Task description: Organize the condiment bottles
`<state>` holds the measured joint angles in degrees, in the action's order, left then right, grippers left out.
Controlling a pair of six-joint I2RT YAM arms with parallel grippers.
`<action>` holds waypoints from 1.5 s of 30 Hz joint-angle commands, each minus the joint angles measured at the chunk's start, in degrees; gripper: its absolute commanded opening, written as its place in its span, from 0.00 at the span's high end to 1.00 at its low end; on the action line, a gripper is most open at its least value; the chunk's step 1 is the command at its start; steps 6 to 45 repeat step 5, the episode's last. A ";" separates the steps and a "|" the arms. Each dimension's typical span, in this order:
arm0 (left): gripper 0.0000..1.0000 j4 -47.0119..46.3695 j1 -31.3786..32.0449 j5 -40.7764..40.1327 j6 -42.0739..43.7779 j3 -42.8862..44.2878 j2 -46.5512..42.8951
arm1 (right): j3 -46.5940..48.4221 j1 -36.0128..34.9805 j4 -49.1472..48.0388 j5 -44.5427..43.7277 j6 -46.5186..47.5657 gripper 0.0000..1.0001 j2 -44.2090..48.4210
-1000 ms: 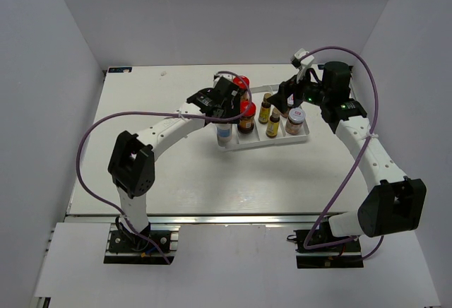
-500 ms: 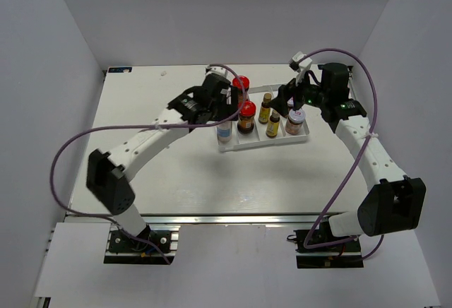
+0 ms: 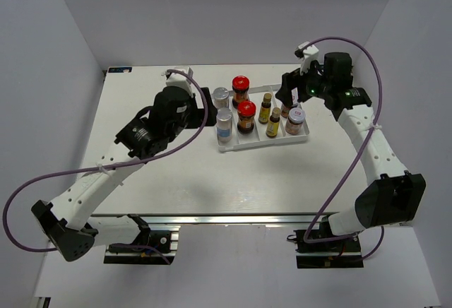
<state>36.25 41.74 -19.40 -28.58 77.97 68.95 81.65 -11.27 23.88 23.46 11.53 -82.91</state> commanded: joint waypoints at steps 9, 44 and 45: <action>0.02 -0.13 0.10 -0.20 -0.43 -1.77 -1.97 | -1.13 0.19 -2.43 -5.36 -3.00 0.10 3.63; 0.02 -0.13 0.10 -0.20 -0.43 -1.77 -1.97 | -1.13 0.19 -2.43 -5.36 -3.00 0.10 3.63; 0.02 -0.13 0.10 -0.20 -0.43 -1.77 -1.97 | -1.13 0.19 -2.43 -5.36 -3.00 0.10 3.63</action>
